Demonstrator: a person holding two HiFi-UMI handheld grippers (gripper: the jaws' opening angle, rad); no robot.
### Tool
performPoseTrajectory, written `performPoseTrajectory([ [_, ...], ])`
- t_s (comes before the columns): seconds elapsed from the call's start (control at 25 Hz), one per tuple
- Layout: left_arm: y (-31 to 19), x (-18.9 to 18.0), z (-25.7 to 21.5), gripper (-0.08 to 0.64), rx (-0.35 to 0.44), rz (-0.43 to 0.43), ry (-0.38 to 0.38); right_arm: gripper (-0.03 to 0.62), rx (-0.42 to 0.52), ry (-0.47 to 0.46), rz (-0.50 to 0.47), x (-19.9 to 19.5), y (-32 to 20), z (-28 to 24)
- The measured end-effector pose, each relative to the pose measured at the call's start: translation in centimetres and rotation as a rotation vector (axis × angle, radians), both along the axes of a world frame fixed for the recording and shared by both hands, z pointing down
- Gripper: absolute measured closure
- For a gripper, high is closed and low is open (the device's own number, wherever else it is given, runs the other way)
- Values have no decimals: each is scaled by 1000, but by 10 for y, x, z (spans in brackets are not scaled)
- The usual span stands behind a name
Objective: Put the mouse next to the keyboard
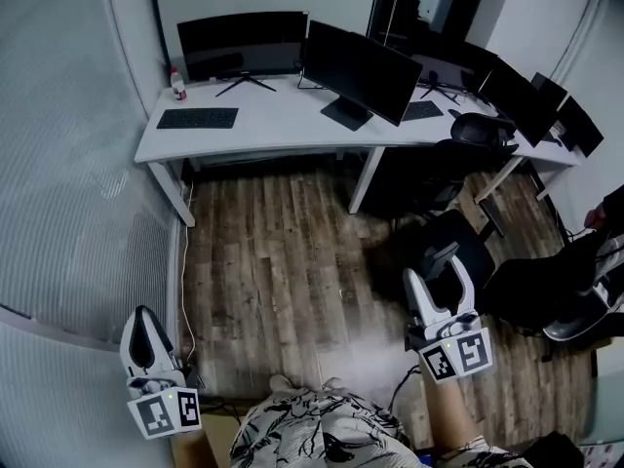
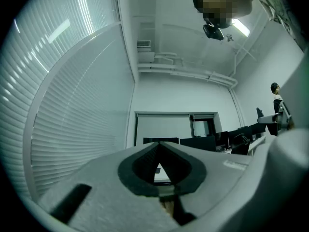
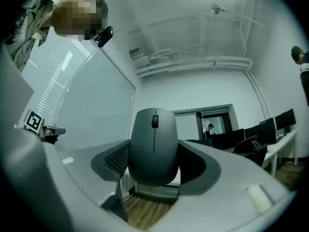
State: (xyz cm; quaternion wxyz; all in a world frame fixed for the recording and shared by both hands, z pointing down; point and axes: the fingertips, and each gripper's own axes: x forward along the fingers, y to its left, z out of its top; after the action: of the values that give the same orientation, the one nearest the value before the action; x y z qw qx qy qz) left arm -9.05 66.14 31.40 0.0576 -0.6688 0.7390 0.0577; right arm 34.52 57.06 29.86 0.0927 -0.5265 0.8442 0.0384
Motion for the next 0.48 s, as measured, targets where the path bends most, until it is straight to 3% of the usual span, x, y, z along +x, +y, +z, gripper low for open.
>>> performPoseTrajectory([
  [0.48,-10,-42,14,557,-23,26,20,293,-4,-10,29,-35,-3,2],
])
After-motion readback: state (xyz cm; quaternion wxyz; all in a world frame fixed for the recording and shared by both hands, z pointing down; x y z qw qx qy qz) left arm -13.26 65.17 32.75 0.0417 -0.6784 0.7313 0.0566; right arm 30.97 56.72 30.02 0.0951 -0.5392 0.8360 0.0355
